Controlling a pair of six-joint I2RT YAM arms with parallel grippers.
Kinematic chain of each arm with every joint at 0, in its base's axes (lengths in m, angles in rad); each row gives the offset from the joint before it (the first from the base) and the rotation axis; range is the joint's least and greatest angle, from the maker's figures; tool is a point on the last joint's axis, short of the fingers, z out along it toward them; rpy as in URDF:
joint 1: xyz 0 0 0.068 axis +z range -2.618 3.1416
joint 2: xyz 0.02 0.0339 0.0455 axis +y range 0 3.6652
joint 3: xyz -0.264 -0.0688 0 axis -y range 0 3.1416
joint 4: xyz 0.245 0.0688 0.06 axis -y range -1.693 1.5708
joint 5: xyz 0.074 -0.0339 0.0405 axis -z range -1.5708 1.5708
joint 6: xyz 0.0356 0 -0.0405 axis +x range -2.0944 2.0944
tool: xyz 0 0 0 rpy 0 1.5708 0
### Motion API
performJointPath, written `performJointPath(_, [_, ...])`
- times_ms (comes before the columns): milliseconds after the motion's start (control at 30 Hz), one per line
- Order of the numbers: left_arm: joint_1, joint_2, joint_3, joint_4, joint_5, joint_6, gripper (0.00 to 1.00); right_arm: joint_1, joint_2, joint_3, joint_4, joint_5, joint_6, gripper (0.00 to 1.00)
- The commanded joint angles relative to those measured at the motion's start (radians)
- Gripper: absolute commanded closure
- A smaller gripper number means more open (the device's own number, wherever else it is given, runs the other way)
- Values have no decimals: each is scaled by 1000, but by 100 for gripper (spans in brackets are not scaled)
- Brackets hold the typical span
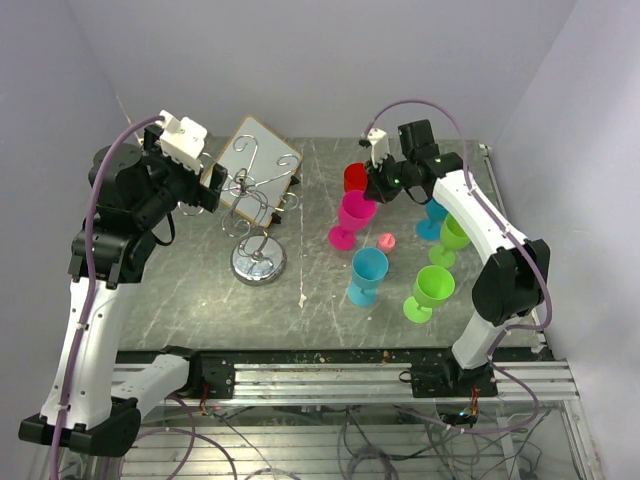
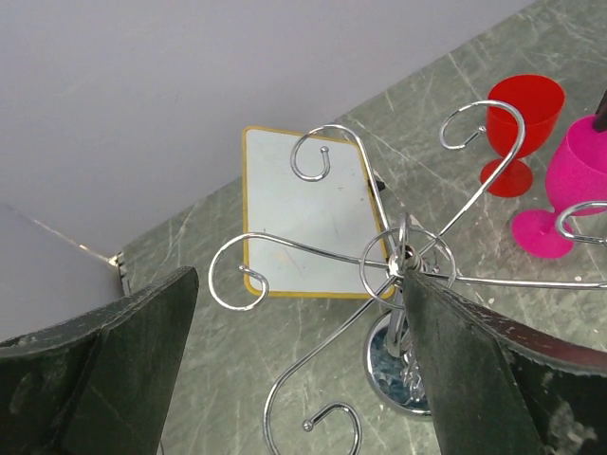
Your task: Place the wine glass upside down on the wine glass rack
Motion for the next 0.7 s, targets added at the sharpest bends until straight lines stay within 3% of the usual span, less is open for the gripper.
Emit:
performJointPath(0, [10, -9, 50, -2, -60, -40, 1, 4, -14, 109, -1, -221, -36, 100])
performJointPath(233, [11, -14, 40, 23, -5, -126, 1, -23, -100, 182, 30, -281, -1, 100])
performJointPath(433, [10, 50, 140, 20, 47, -213, 1, -198, -177, 241, 207, -404, 216, 100])
performJointPath(667, [10, 135, 223, 81, 97, -312, 1, -336, -222, 300, 366, -356, 414, 100])
